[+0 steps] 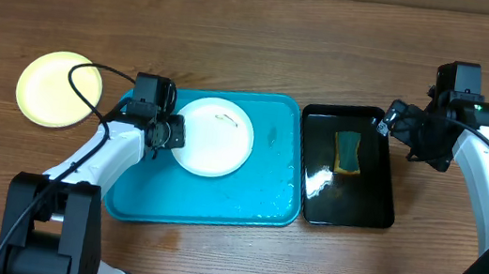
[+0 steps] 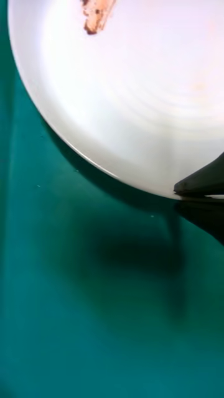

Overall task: Clean dirty plates on tray and stack at the side
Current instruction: 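Push the white plate rightward across the tray with the left gripper, then grip the white plate's left rim with the left gripper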

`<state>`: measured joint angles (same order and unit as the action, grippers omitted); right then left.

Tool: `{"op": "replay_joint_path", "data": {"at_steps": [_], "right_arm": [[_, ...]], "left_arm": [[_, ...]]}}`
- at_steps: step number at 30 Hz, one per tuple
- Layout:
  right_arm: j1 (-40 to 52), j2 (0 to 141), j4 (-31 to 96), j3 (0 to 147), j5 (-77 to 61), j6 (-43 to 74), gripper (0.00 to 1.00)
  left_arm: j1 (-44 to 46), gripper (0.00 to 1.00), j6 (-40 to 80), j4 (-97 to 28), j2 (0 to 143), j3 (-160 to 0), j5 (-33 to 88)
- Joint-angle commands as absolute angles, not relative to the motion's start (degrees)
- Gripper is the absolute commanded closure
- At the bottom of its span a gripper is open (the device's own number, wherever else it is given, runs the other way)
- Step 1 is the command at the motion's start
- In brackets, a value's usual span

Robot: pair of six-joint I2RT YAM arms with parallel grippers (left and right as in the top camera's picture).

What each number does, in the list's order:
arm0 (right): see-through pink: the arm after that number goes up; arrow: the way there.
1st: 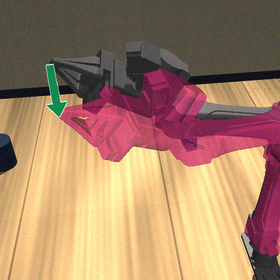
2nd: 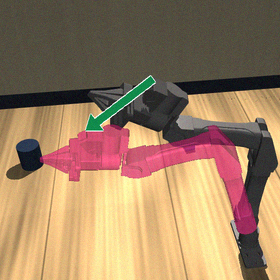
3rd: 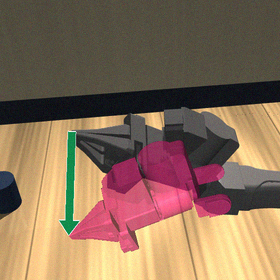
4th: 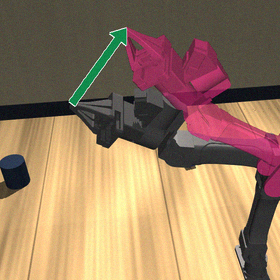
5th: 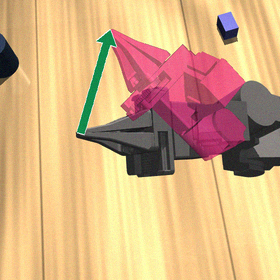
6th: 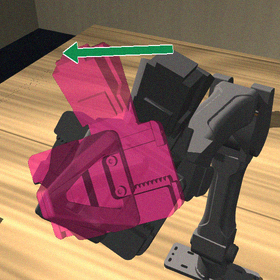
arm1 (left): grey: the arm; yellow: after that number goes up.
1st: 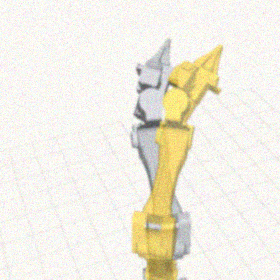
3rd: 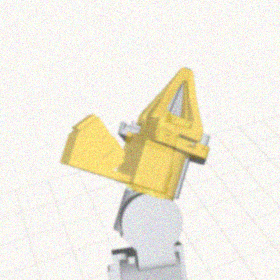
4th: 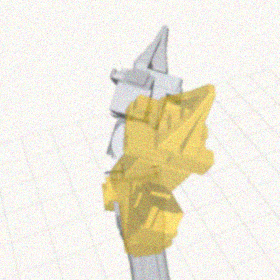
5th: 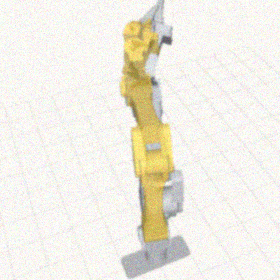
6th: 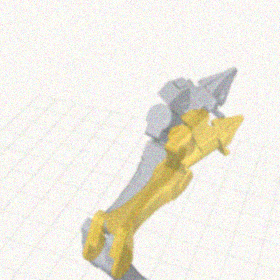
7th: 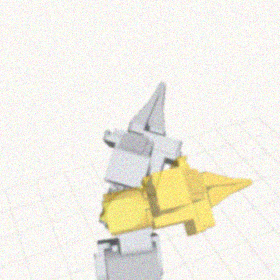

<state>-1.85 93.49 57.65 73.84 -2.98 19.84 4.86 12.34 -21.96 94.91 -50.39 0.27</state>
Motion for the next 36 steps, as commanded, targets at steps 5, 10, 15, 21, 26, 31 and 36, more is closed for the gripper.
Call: {"op": "replay_joint_path", "data": {"at_steps": [5, 10, 15, 21, 26, 31, 36], "right_arm": [[-2.0, 92.38, 57.34, 75.07, -3.11, 19.94, 0.0], [-2.0, 92.38, 57.34, 75.07, -3.11, 19.94, 0.0], [-2.0, 92.38, 57.34, 75.07, -3.11, 19.94, 0.0], [-2.0, 92.38, 57.34, 75.07, -3.11, 19.94, 0.0], [-2.0, 92.38, 57.34, 75.07, -3.11, 19.94, 0.0], [-2.0, 92.38, 57.34, 75.07, -3.11, 19.94, 0.0], [-2.0, 92.38, 57.34, 75.07, -3.11, 19.94, 0.0]], "left_arm": [[4.91, 0.89, 6.59, -15.84, 95.59, -51.55, -0.14], [4.91, 0.82, 2.81, -15.62, 95.59, -51.59, 0.54], [4.91, 0.62, 5.02, -25.08, 95.57, -54.39, 1.89], [4.91, 0.57, 12.03, -36.91, 95.57, -59.72, 7.7], [4.99, 0.66, 25.78, -41.28, 95.64, -60.4, 14.46], [6.7, 0.7, 37.21, -41.8, 95.64, -58.98, 13.26], [8.34, 0.7, 44.51, -41.58, 95.64, -57.78, 9.54]]}}
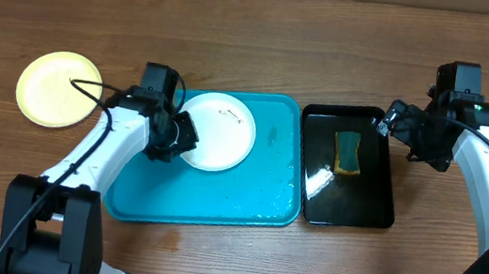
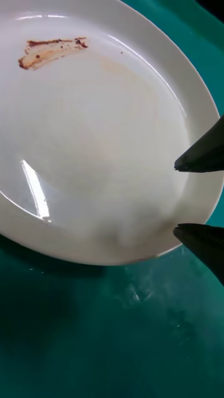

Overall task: Clean dirty plates on tray and stack at the side
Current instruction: 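Grip the white plate's left rim with the left gripper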

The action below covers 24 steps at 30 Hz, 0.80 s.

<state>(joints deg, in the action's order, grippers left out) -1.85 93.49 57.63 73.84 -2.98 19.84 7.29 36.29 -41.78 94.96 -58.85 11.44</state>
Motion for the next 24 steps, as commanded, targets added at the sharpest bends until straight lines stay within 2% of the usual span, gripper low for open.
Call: {"op": "replay_joint_path", "data": {"at_steps": [1, 5, 8, 14, 24], "right_arm": [[-2.0, 92.38, 57.34, 75.07, -3.11, 19.94, 0.0], [-2.0, 92.38, 57.34, 75.07, -3.11, 19.94, 0.0], [-2.0, 92.38, 57.34, 75.07, -3.11, 19.94, 0.0], [-2.0, 92.38, 57.34, 75.07, -3.11, 19.94, 0.0], [-2.0, 92.38, 57.34, 75.07, -3.11, 19.94, 0.0]], "left_arm": [[8.69, 0.69, 45.52, -41.52, 95.64, -57.43, 9.45], [9.47, 0.69, 46.35, -41.76, 95.64, -56.86, 9.45], [9.91, 0.65, 46.41, -41.93, 95.64, -56.55, 9.45], [9.93, 0.7, 50.63, -43.27, 95.68, -56.38, 9.45], [10.85, 0.71, 51.05, -44.14, 96.01, -55.61, 9.23]]}}
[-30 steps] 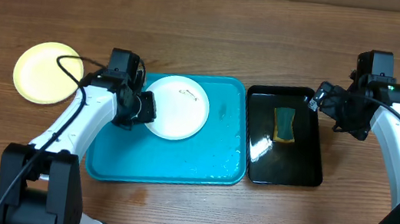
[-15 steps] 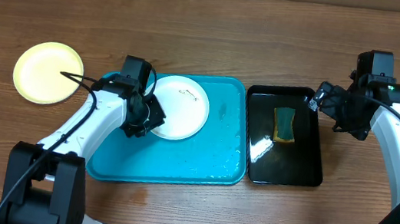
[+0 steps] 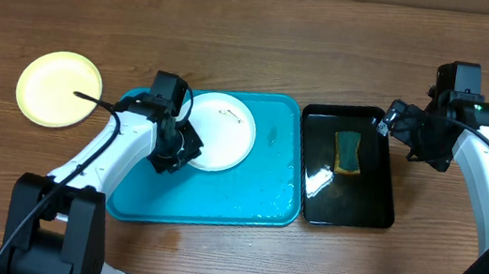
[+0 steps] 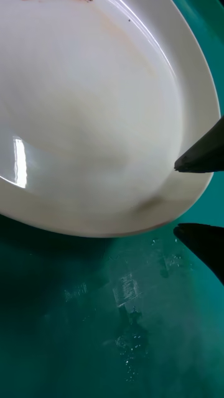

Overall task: Clean dirty plates on tray and stack at the side
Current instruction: 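Grip the white plate's left rim with the left gripper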

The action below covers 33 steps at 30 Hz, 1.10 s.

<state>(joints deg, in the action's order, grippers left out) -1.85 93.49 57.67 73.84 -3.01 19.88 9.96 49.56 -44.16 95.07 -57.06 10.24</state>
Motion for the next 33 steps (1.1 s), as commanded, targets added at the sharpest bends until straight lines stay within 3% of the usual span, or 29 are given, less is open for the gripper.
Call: {"op": "replay_joint_path", "data": {"at_steps": [1, 12, 20, 33], "right_arm": [[-2.0, 92.38, 57.34, 75.07, -3.11, 19.94, 0.0], [-2.0, 92.38, 57.34, 75.07, -3.11, 19.94, 0.0], [-2.0, 92.38, 57.34, 75.07, -3.11, 19.94, 0.0], [-2.0, 92.38, 57.34, 75.07, -3.11, 19.94, 0.0]], "left_arm": [[10.98, 0.72, 51.53, -43.94, 96.01, -55.31, 8.64], [11.27, 0.83, 53.12, -38.76, 96.01, -52.07, 6.33], [11.27, 0.93, 47.86, -37.63, 96.01, -52.07, 5.52], [11.27, 0.96, 33.63, -31.09, 96.01, -52.84, 8.93]]}}
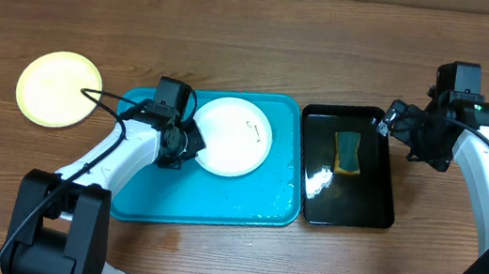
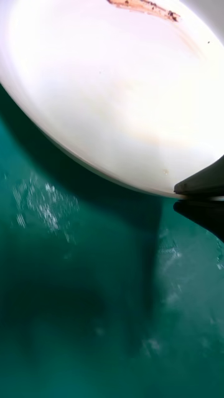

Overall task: Clean dirty plates on tray and stack at the side
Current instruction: 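Grip the white plate's left rim with the left gripper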

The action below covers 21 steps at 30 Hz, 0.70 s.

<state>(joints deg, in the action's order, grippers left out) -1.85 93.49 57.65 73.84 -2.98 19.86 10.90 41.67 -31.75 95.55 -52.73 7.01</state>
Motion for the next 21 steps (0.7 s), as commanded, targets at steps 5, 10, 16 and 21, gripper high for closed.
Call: {"op": "replay_joint_path", "data": {"at_steps": [5, 10, 16, 21], "right_arm": [[-2.0, 92.38, 57.34, 75.07, -3.11, 19.94, 0.0], [-2.0, 92.38, 57.34, 75.07, -3.11, 19.94, 0.0], [-2.0, 92.38, 57.34, 75.07, -3.11, 19.94, 0.0], [-2.0, 92.38, 57.34, 75.07, -3.11, 19.94, 0.0]], "left_arm": [[11.27, 0.96, 26.33, -31.94, 96.01, -55.11, 8.95], [11.27, 0.96, 23.07, -32.71, 96.01, -56.21, 6.92], [11.18, 0.96, 22.9, -32.53, 96.01, -56.21, 5.76], [11.18, 0.91, 22.9, -32.49, 96.01, -56.21, 5.74]]}}
